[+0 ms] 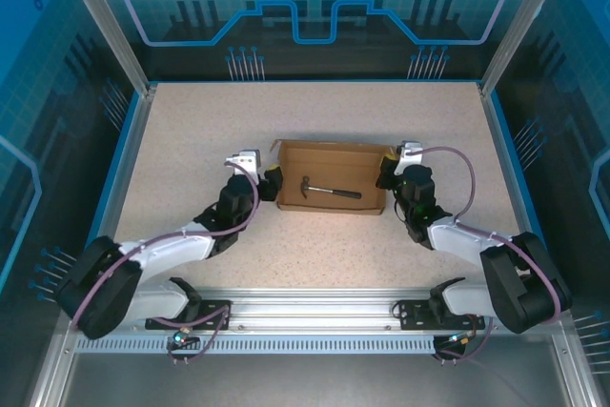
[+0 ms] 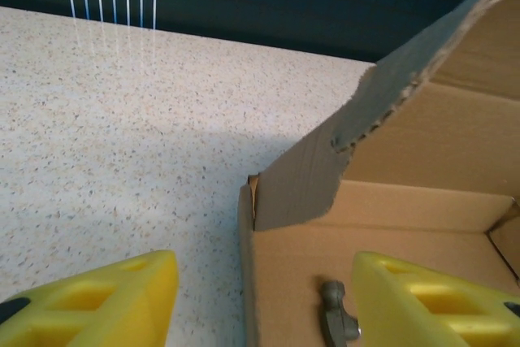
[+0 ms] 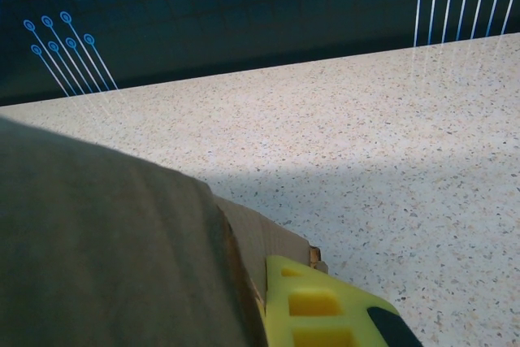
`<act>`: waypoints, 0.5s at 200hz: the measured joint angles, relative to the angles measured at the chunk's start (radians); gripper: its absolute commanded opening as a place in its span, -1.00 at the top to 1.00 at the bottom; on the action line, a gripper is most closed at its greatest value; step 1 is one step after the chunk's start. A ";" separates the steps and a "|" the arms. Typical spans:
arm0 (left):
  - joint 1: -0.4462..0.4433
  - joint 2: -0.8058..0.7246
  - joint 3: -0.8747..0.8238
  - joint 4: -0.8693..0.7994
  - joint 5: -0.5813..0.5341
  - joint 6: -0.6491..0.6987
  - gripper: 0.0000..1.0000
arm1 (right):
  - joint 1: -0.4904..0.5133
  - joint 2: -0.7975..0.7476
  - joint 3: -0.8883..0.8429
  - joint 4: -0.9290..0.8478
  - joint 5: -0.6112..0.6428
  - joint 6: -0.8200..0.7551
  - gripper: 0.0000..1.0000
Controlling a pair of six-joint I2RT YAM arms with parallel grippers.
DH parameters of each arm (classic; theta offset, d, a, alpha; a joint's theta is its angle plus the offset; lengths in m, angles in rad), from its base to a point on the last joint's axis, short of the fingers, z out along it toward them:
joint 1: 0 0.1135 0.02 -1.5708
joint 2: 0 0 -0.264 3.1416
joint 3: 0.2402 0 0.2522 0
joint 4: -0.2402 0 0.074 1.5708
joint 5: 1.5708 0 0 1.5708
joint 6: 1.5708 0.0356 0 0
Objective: Fold the paper box
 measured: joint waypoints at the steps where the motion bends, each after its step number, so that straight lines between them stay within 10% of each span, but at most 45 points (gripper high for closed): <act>1: 0.000 -0.003 0.001 -0.004 0.001 0.000 -0.21 | 0.000 0.000 0.000 0.000 0.000 0.000 1.00; 100: 0.090 0.029 0.588 -0.555 0.238 0.089 -0.30 | 0.000 -0.005 0.010 -0.024 0.000 -0.031 1.00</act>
